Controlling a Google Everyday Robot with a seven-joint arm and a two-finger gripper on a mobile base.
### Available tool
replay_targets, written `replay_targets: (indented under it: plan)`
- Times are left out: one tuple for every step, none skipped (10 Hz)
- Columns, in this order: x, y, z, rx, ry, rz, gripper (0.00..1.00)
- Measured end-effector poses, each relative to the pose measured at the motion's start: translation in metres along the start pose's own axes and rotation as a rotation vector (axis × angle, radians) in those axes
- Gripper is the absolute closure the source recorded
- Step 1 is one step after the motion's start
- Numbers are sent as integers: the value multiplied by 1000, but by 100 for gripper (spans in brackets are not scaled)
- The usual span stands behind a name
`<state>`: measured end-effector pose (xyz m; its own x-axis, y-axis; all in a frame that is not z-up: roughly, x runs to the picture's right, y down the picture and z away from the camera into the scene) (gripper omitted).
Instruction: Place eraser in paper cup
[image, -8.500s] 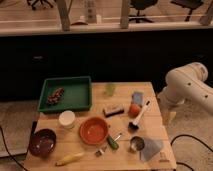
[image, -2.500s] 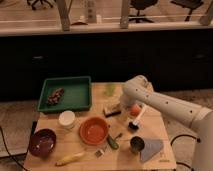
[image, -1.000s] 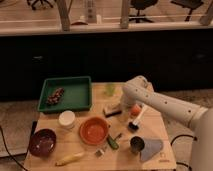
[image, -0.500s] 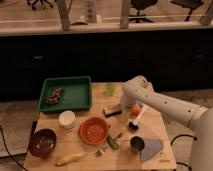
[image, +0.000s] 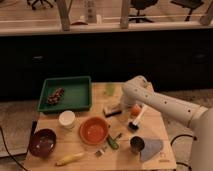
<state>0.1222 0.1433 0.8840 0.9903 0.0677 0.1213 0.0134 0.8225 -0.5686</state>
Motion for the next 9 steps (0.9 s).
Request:
replay_targets:
  plan:
    - [0,0,0,-1,1,-1,20]
    - [0,1,0,-3,4,-3,20]
    - [0,1,0,-4,3,-4,20]
    - [2,2,-1,-3,5,-1,20]
    - [2,2,-1,-3,5,0,20]
    - [2,2,-1,-3,5,1,20]
    - [1,1,-1,-3,4,0,20]
    - [2,3,-2,-4,6,0,20]
    - [4,3,-2,-4,6,4,20]
